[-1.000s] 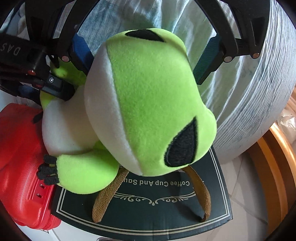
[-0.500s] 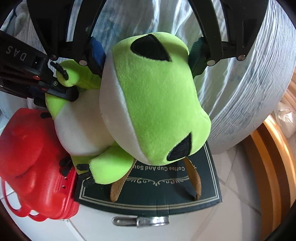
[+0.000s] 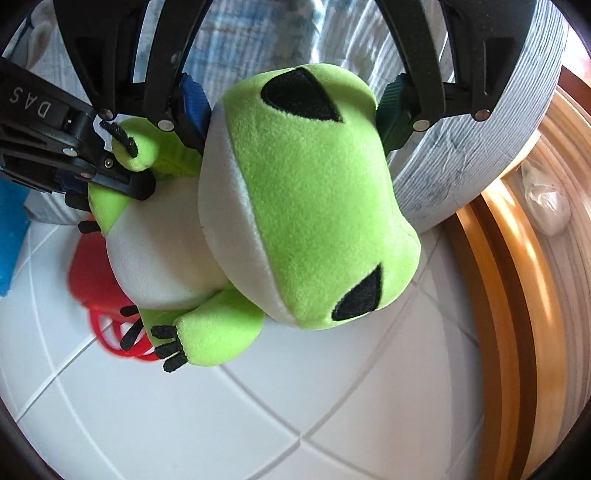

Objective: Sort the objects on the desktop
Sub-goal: 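Grasp the green frog plush with both grippers together, then carry the green frog plush into the blue crate and release it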

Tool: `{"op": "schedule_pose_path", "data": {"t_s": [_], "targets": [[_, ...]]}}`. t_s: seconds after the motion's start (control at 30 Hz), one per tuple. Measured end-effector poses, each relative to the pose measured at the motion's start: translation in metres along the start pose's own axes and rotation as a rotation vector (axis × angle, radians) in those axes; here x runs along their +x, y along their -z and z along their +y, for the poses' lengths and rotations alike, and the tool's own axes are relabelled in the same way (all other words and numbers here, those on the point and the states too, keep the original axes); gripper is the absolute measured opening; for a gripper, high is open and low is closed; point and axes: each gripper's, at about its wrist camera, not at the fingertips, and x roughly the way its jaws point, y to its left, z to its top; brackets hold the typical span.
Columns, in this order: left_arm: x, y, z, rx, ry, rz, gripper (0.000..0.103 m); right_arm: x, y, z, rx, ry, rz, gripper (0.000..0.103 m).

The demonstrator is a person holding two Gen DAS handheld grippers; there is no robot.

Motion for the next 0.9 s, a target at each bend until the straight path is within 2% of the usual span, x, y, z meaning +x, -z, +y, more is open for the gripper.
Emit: {"op": "schedule_pose_path", "data": {"t_s": [0.27,0.43,0.7,0.8,0.9], "targets": [[-0.108,-0.016,-0.054,0.062,0.108,-0.098,0.074,-0.118,0.003,0.007,0.056,0.073,-0.093,0.039],[-0.179,-0.03,-0.106,0.119,0.211,-0.188,0.074,-0.229,0.005,-0.015,0.096,0.151,-0.209,0.039],[-0.281,-0.04,-0.237,0.213,0.39,-0.29,0.074,-0.391,0.031,-0.082,0.155,0.302,-0.356,0.039],[-0.318,-0.033,-0.302,0.233,0.453,-0.31,0.075,-0.449,0.047,-0.115,0.167,0.366,-0.385,0.039],[-0.35,-0.024,-0.374,0.254,0.512,-0.292,0.075,-0.502,0.066,-0.155,0.196,0.419,-0.39,0.039]]}}
